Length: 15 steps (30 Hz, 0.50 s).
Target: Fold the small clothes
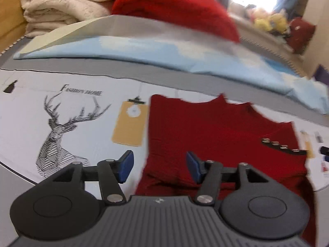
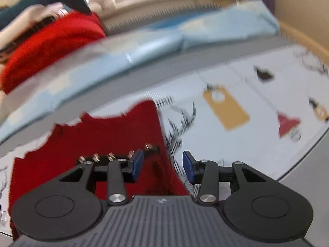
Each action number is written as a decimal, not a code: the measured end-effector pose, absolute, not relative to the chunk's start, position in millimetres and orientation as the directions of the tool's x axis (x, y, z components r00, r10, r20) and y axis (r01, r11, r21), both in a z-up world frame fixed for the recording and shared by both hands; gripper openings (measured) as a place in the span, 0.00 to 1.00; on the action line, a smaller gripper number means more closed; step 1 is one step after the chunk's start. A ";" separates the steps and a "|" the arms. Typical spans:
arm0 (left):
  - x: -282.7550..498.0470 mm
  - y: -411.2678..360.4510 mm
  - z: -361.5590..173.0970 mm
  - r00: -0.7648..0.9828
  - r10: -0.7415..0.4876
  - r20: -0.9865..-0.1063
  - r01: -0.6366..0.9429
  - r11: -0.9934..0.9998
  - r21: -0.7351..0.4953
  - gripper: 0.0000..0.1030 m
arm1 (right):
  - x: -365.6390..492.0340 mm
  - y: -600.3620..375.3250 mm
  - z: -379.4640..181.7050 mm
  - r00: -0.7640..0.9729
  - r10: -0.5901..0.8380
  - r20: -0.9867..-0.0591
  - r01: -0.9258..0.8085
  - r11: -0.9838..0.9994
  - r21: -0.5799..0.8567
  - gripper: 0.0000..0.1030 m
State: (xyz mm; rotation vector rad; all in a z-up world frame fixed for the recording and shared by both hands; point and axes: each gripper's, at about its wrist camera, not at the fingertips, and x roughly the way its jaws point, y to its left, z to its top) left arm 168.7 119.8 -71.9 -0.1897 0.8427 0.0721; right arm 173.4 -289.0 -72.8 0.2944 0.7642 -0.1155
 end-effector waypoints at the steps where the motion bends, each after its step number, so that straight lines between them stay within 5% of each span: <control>1: 162.5 120.2 -69.2 0.665 -0.031 -0.747 -0.134 0.978 -0.160 0.61 | 166.3 -290.0 -66.4 0.727 0.011 -0.687 0.198 0.954 0.225 0.43; 12: 57.5 101.9 -56.0 0.685 -0.063 -0.726 -0.014 0.995 -0.100 0.60 | 53.9 -322.3 -38.6 0.733 0.095 -0.673 0.062 0.977 0.205 0.43; 15: 22.9 105.9 -52.8 0.664 -0.029 -0.747 -0.013 0.999 -0.051 0.53 | 17.3 -338.3 -37.9 0.714 0.136 -0.687 0.068 0.963 0.260 0.43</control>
